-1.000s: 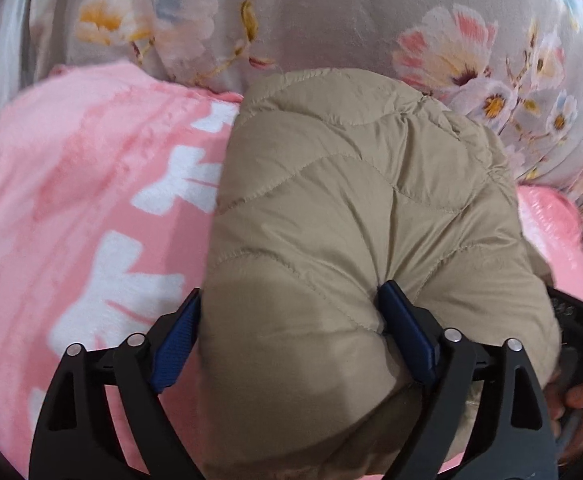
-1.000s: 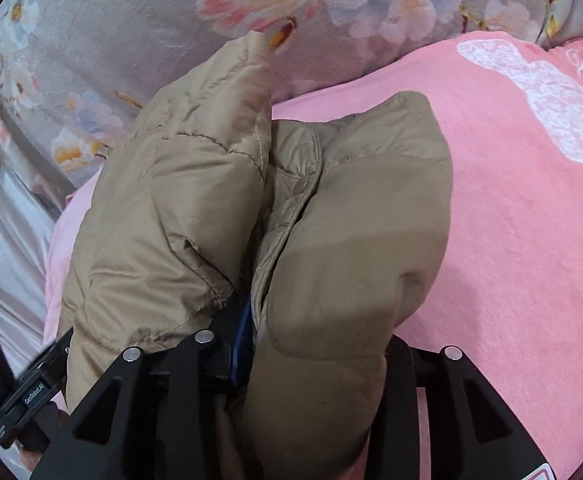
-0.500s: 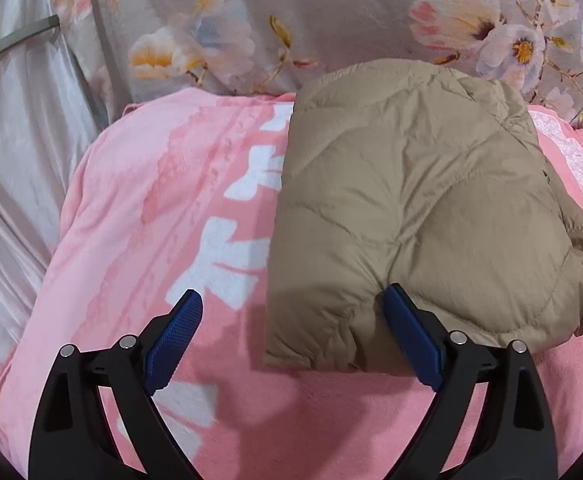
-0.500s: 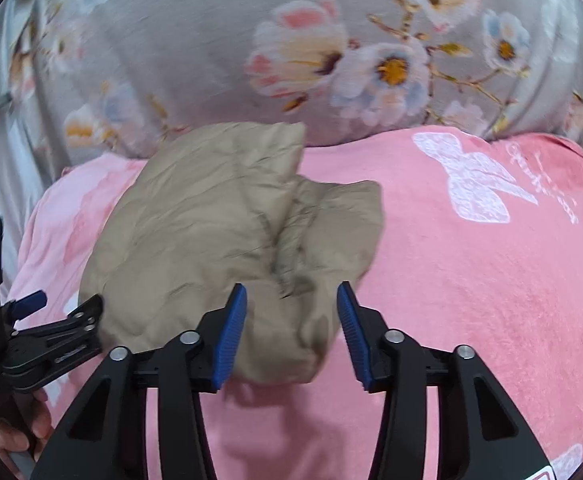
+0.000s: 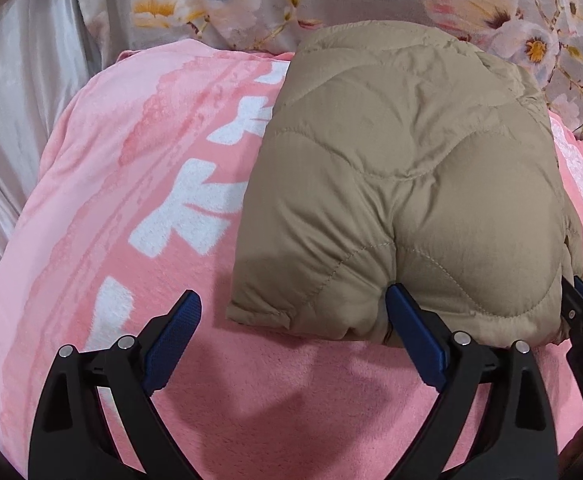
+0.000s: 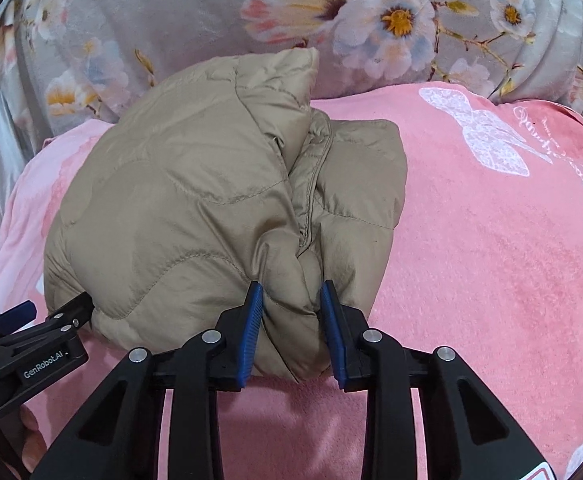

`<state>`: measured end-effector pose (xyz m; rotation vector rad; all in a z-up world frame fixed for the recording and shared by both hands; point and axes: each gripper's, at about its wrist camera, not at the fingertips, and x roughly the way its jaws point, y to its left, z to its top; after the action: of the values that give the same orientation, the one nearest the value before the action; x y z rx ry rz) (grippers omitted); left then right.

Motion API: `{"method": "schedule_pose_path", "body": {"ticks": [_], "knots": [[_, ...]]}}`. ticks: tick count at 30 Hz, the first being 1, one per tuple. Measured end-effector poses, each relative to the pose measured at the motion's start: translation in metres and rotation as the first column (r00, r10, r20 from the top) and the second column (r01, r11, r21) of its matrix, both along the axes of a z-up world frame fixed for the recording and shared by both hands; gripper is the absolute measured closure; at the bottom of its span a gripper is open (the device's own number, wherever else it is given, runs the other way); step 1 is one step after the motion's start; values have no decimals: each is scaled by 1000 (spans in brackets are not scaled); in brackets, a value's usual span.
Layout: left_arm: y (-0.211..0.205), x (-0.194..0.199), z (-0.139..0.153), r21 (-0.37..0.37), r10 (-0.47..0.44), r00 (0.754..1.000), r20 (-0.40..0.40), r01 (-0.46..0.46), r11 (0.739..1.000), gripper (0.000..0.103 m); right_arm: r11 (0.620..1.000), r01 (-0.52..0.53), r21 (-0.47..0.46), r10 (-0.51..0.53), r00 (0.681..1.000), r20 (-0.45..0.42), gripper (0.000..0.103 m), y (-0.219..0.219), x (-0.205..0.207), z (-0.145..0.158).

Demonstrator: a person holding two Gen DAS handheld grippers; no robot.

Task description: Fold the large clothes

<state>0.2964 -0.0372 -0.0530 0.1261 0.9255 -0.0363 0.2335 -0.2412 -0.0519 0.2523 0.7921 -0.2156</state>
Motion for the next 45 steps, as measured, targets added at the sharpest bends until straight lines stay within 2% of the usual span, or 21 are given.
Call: {"method": "schedule_pose_path", "body": {"ticks": [9, 15, 19, 20, 23, 26, 29, 31, 39, 43, 45], "knots": [[-1, 1, -13, 0, 1, 1000, -2, -1, 1000, 7, 997, -3, -76, 3, 1000, -5, 73, 12, 4, -11], [0, -1, -16, -15, 2, 1000, 1, -2, 1000, 6, 999, -4, -50, 4, 1000, -2, 72, 8, 4, -14], [14, -13, 0, -106, -3, 1000, -1, 3, 994, 12, 1000, -7, -13, 7, 1000, -1, 72, 4, 5, -16], [21, -19, 11, -140, -2, 1000, 19, 4, 990, 12, 1000, -7, -8, 7, 1000, -1, 72, 3, 5, -16], [34, -28, 40, -165, 32, 994, 102, -15, 986, 12, 1000, -6, -9, 6, 1000, -4, 72, 5, 5, -16], [35, -13, 48, -129, 45, 992, 119, -29, 991, 12, 1000, -5, -22, 5, 1000, -7, 72, 5, 6, -16], [23, 16, 23, -56, 22, 998, 60, -19, 998, 11, 1000, -5, -23, 5, 1000, -8, 72, 6, 6, -16], [23, 22, 14, -59, 20, 999, 46, -18, 998, 9, 1000, -6, -24, 5, 1000, -8, 72, 6, 6, -16], [15, 17, -6, 3, 21, 995, 96, -21, 1000, 6, 1000, -3, -29, 3, 1000, -9, 70, 6, 6, -17], [9, 11, -12, 44, 15, 988, 152, -22, 999, 6, 1000, 5, -30, -6, 1000, -9, 66, 5, 6, -17], [9, 9, -12, 40, 18, 986, 167, -25, 999, 5, 1000, 9, -17, -9, 1000, -4, 64, 3, 4, -17]]}}
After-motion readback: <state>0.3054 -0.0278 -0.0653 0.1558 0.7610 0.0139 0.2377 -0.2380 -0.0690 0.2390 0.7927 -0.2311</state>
